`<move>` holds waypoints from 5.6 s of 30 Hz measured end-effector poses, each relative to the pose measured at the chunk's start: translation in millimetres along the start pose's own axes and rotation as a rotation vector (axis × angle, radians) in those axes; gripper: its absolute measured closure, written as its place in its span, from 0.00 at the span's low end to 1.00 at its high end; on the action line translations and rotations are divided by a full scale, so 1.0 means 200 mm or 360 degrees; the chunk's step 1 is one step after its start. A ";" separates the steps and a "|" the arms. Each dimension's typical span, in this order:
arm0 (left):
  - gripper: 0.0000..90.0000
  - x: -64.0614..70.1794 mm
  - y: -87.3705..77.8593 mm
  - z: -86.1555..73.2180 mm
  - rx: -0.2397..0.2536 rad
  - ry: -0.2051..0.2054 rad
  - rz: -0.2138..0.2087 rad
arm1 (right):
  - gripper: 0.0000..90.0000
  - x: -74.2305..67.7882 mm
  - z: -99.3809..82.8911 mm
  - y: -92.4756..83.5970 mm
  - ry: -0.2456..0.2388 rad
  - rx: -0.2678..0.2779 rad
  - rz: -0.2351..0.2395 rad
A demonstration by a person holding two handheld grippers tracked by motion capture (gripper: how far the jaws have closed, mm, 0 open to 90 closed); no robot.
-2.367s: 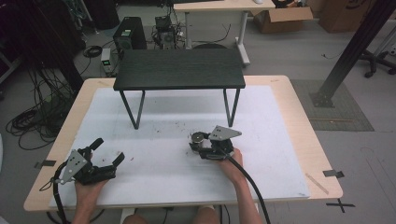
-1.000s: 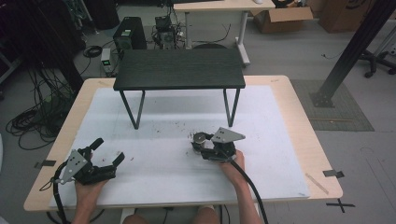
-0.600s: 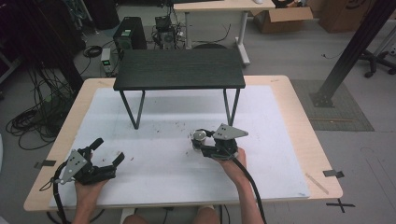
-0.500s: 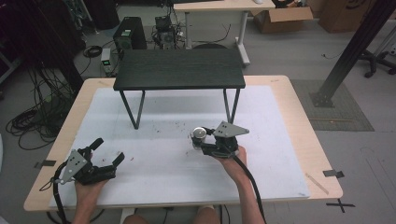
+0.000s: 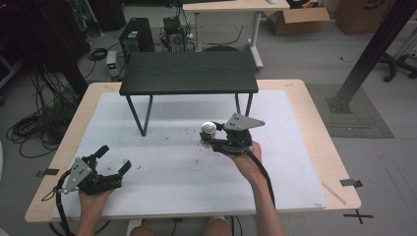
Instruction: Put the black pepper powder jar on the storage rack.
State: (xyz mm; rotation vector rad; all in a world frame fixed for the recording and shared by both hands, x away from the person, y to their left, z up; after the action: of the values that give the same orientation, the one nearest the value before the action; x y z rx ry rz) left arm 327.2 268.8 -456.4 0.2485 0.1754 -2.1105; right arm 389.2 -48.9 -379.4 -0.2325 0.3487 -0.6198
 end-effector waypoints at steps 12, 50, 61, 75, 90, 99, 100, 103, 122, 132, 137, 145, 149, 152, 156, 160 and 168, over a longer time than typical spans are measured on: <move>0.02 0.00 0.00 0.00 0.0001 0.0001 0.0000 | 0.55 -0.06 0.24 -0.06 0.0008 0.0026 0.0022; 0.02 0.00 0.00 0.00 -0.0001 -0.0002 -0.0002 | 0.55 -0.07 0.71 0.01 -0.0018 -0.0058 0.0009; 0.03 0.00 0.00 0.00 -0.0007 0.0004 -0.0003 | 0.55 -0.04 0.81 0.04 -0.0044 -0.0051 0.0036; 0.03 0.00 0.00 0.00 -0.0010 0.0004 -0.0002 | 0.55 0.05 0.85 0.14 -0.0025 -0.0063 0.0069; 0.03 0.00 0.00 0.00 -0.0012 -0.0006 0.0002 | 0.55 0.15 0.87 0.24 -0.0028 -0.0104 0.0087; 0.03 0.00 0.00 0.00 -0.0011 -0.0002 0.0002 | 0.55 0.18 0.86 0.28 -0.0015 -0.0122 0.0082; 0.03 0.00 0.00 0.00 -0.0011 -0.0002 0.0002 | 0.55 0.19 0.86 0.29 -0.0015 -0.0126 0.0081; 0.03 0.00 0.00 0.00 -0.0010 -0.0001 0.0002 | 0.55 0.19 0.85 0.30 -0.0040 -0.0145 0.0056; 0.03 0.00 0.00 0.00 -0.0010 -0.0001 0.0002 | 0.55 0.24 0.85 0.33 0.0002 -0.0110 0.0070; 0.03 0.00 0.00 0.00 -0.0010 -0.0001 0.0002 | 0.55 0.24 0.85 0.33 -0.0024 -0.0110 0.0061; 0.03 0.00 0.00 0.00 -0.0012 -0.0001 0.0001 | 0.54 0.24 0.85 0.33 -0.0030 -0.0112 0.0058; 0.03 0.00 0.00 0.00 -0.0013 -0.0006 -0.0001 | 0.54 0.24 0.85 0.33 -0.0037 -0.0114 0.0057; 0.03 0.00 0.00 0.00 -0.0013 -0.0002 0.0001 | 0.54 0.24 0.85 0.33 -0.0037 -0.0116 0.0056; 0.03 0.00 0.00 0.00 -0.0011 -0.0002 0.0002 | 0.53 0.24 0.86 0.33 -0.0036 -0.0112 0.0054; 0.03 0.00 0.00 0.00 -0.0010 -0.0002 0.0002 | 0.46 0.24 0.85 0.33 -0.0031 -0.0118 0.0056; 0.03 0.00 0.00 0.00 -0.0010 -0.0001 0.0001 | 0.36 0.25 0.86 0.32 -0.0008 -0.0104 0.0047; 0.03 0.00 0.00 0.00 -0.0012 0.0000 0.0002 | 0.07 0.25 0.87 0.31 0.0052 -0.0038 0.0038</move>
State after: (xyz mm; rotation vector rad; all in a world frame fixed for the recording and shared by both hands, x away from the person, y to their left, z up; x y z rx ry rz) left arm 328.1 268.6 -456.7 0.2440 0.1834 -2.1085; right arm 526.6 -10.9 -251.8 -0.2410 0.3901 -0.5969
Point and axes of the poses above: each handheld gripper's, and its own axes: y roughly forward along the jaws, z roughly out of its top, x roughly to its right, the point moved 8 cm from there along y, roughly forward along the jaws, and after that the axes turned 15 degrees about y, right-handed, at the moved point
